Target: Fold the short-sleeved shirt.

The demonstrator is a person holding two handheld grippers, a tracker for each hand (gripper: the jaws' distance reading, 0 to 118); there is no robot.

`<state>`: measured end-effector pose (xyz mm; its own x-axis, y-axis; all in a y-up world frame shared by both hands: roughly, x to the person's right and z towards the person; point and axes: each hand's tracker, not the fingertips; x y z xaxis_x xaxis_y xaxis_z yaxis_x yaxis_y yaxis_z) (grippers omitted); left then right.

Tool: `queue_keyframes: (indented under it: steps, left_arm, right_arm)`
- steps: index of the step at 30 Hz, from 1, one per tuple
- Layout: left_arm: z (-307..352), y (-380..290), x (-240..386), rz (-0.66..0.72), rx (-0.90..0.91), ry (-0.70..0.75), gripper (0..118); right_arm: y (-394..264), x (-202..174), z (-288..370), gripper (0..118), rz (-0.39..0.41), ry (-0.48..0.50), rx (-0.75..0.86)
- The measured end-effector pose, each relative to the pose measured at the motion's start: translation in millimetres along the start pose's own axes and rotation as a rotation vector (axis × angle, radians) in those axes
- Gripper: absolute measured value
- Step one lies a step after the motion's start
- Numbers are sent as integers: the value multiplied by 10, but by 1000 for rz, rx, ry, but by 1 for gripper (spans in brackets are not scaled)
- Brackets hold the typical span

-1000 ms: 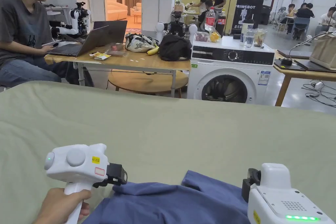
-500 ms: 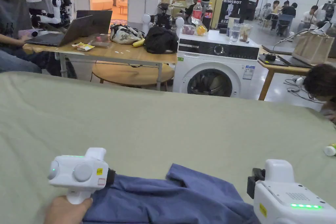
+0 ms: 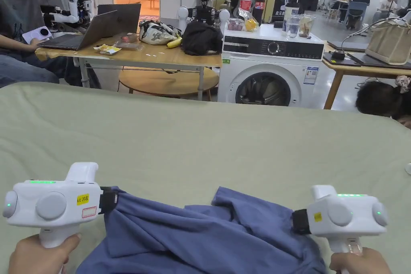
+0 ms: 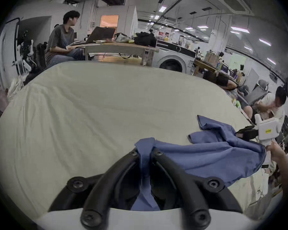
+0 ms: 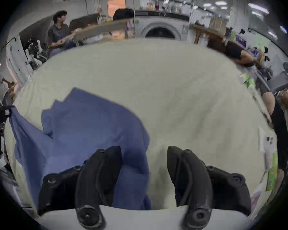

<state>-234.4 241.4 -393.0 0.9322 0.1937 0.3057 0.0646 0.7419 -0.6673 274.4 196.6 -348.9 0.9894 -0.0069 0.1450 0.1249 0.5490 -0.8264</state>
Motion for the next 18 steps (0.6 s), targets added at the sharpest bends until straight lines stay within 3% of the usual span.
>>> queue_keyframes:
  steps: [2,4,5,8,13,18]
  left_arm:
    - [18,-58,16,4,-7,1,3]
    - [28,-105,7,12,-13,2,3]
    - [34,-121,2,15,-16,1,3]
    - [6,-123,-27,14,-18,4,3]
    - [111,13,-26,24,14,0,3]
    - [322,310,-32,6,72,12,3]
  right_arm:
    - [-79,-33,-184,49,-27,14,-57]
    - [-132,-89,-176,14,-37,-14,-1]
    - [-157,-114,-85,2,-31,-12,46]
    - [-120,-137,-47,2,-21,51,47]
    - [-44,-76,295,2,18,-51,217]
    - [155,135,802,2,-35,-108,381]
